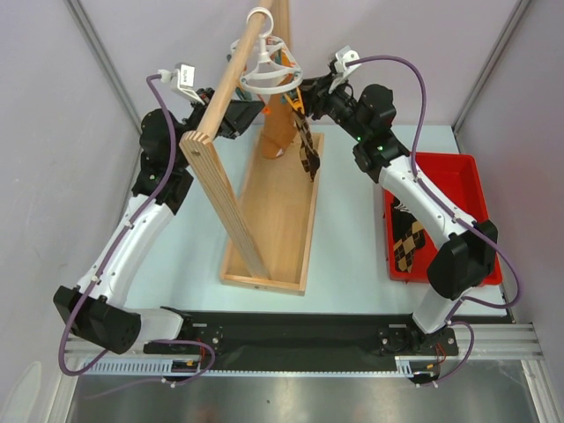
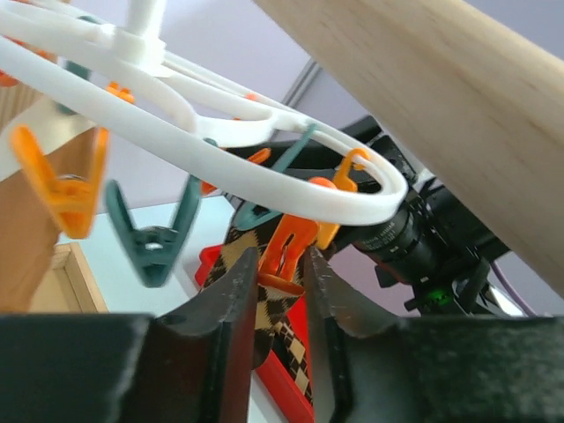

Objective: Clip the socks to the hanger
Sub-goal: Open the clamp at the hanger.

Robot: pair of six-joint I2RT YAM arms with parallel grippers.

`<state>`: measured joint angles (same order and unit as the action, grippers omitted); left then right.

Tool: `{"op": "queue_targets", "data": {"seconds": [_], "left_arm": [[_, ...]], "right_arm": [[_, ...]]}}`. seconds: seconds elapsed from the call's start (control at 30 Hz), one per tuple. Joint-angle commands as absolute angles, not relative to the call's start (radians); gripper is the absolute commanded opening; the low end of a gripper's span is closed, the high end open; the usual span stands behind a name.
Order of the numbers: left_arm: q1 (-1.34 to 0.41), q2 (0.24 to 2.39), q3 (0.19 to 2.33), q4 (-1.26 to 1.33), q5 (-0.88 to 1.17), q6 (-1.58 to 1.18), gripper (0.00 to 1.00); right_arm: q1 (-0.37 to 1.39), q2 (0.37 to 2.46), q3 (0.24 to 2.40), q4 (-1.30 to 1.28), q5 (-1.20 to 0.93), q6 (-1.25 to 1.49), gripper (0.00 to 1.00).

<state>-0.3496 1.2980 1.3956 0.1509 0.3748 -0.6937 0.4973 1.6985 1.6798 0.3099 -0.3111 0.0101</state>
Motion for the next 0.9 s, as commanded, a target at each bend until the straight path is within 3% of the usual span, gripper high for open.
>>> {"op": "queue_targets", "data": {"seconds": [0.0,0.07,0.17,0.3,0.5,0.7,0.87], "left_arm": [[-0.353,1.302,1.448,0.222,0.41,-0.736,0.28],[-0.353,1.31,1.454,0.232,0.416,-0.75,0.21],[-0.353,1.312,1.46,0.251,0.442,-0.781,0.17],[-0.351,1.299,1.454,0.259,0.465,-0.807,0.12],[-0.351,1.289,1.448,0.253,0.508,-0.847,0.11],[-0.351,1.281,1.424,0.27,0.548,-0.894,0.1],[-0.342,1.272,1.413,0.281,0.564,-0.933,0.11]], "right_arm": [[0.494,1.671,1.71,0.293,-0.29,0.012,0.46],[0.476,1.654,1.726,0.207,-0.282,0.034,0.63],[0.431,1.606,1.717,0.083,-0.302,0.075,0.68],[0.397,1.494,1.645,-0.036,-0.392,0.09,0.68],[0.37,1.372,1.597,-0.152,-0.54,0.286,0.59],[0.399,1.328,1.445,0.256,-0.698,0.683,0.58],[0.454,1.414,1.44,0.495,-0.723,0.833,0.6]]}}
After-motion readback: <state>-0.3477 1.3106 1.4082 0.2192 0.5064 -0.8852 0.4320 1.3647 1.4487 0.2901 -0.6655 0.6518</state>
